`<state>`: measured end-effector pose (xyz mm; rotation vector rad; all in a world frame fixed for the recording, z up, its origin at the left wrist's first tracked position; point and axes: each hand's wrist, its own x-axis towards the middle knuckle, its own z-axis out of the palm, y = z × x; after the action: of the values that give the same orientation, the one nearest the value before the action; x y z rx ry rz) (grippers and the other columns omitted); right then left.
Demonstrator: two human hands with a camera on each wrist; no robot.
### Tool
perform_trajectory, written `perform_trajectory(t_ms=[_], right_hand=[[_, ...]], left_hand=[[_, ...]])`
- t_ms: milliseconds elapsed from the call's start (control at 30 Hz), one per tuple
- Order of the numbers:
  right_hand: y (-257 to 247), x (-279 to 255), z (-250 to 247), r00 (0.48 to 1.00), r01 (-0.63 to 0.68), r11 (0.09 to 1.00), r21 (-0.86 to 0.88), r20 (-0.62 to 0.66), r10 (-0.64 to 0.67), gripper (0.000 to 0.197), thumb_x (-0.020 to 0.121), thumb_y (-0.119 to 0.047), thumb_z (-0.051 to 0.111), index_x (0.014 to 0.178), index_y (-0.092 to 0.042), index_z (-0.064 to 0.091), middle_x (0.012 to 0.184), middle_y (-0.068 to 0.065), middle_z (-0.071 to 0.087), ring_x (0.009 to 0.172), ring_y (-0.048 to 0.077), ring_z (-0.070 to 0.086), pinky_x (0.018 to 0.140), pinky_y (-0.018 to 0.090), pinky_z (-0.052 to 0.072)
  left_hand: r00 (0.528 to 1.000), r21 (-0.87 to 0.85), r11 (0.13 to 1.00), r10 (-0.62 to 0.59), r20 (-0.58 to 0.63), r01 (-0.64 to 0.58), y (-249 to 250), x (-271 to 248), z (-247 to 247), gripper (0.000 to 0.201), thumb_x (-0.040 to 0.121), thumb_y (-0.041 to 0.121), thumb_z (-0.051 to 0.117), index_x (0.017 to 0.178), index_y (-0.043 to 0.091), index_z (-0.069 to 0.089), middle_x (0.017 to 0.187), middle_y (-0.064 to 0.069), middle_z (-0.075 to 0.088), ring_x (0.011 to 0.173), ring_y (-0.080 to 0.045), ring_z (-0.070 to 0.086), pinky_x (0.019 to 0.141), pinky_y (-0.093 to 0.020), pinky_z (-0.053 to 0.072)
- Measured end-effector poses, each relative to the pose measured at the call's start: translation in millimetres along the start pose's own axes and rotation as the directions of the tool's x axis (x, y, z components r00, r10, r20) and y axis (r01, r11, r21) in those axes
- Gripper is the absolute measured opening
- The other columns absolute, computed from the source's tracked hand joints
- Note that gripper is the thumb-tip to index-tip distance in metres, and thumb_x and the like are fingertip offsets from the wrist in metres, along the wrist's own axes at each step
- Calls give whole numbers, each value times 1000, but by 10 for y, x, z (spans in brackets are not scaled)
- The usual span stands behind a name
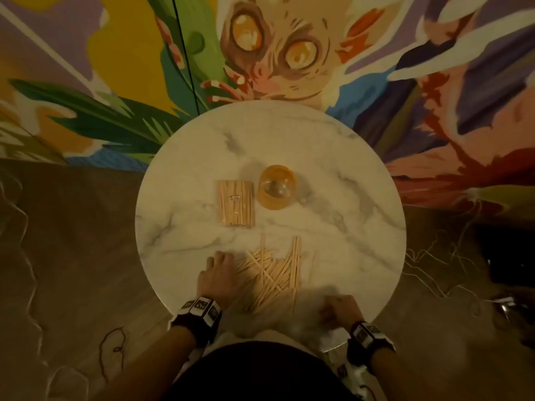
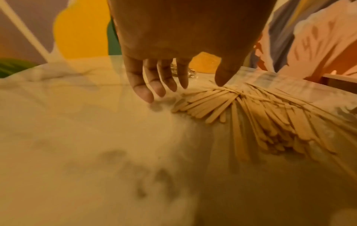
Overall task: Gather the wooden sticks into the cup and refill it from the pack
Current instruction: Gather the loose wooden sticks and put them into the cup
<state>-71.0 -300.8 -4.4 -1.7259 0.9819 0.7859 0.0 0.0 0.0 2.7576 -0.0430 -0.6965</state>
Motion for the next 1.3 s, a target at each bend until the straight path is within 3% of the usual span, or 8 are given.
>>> perform_trajectory(t_ms=[167, 367, 633, 767, 867, 1000, 1133, 1300], right_hand=[[-7, 5, -11, 1000, -20, 1000, -6, -11, 20, 43, 97, -16, 50, 68, 8, 70, 58, 20, 70, 50, 32, 68, 49, 34, 57], [-11, 11, -7, 999, -34, 999, -32, 0, 34, 40, 98, -16, 50, 70, 6, 69, 55, 16, 69, 47, 28, 68, 49, 31, 57], [-73, -6, -39, 998, -33, 998, -61, 54, 36, 33, 96, -12, 50, 72, 4, 68, 61, 17, 70, 50, 26, 69, 51, 32, 58], [-208, -24, -44, 997, 12, 1000, 5, 74, -12, 30, 96, -10, 51, 75, 4, 67, 65, 19, 70, 49, 28, 68, 58, 38, 59], [-383, -58, -23, 992, 84, 996, 27, 96, -86, 29, 96, -11, 50, 78, 4, 68, 61, 16, 71, 49, 26, 66, 59, 35, 57], [-707, -170, 88, 967, 197, 978, 63, 150, -204, 27, 95, -16, 55, 85, 4, 70, 65, 14, 73, 51, 23, 67, 58, 30, 56], [-1030, -245, 300, 956, 220, 963, 154, 164, -245, 32, 94, -28, 58, 97, 3, 67, 79, 23, 72, 60, 27, 68, 66, 35, 55], [-1262, -321, 446, 914, 38, 949, 312, 373, -160, 54, 87, -55, 58, 110, -6, 61, 90, 17, 70, 82, 32, 68, 69, 38, 57]], left_hand=[[995, 34, 996, 83, 52, -85, 450, 189, 61, 96, 70, 79, 46, 140, 15, 29, 142, -7, 36, 125, -29, 38, 95, -49, 43], [949, 49, 977, 186, 253, -205, 725, 379, 84, 90, 75, 42, 73, 145, 19, 21, 147, -7, 34, 130, -30, 36, 98, -47, 44], [929, -110, 954, 297, 219, -279, 338, 466, 57, 72, 91, 32, 56, 150, 29, 15, 131, -15, 57, 113, -34, 57, 89, -40, 45], [941, -340, 906, 311, 136, -250, 63, 453, -50, 58, 88, 27, 66, 141, 19, 46, 136, -7, 57, 118, -27, 57, 94, -23, 39], [970, -444, 881, 226, 93, -163, -99, 435, -166, 31, 83, 18, 70, 114, 14, 69, 113, -5, 70, 105, -21, 64, 87, -22, 43], [990, -552, 829, 136, 41, -91, -172, 429, -330, 7, 88, 15, 63, 88, 17, 69, 83, -6, 69, 79, -22, 64, 72, -32, 46], [980, -695, 712, 189, 58, -96, -41, 380, -450, 16, 94, 8, 54, 96, 20, 64, 84, 0, 64, 76, -11, 57, 72, -28, 41], [905, -717, 680, 389, 172, -156, 261, 237, -386, 16, 96, 12, 52, 98, 22, 64, 67, 20, 63, 61, 5, 53, 61, -14, 39]])
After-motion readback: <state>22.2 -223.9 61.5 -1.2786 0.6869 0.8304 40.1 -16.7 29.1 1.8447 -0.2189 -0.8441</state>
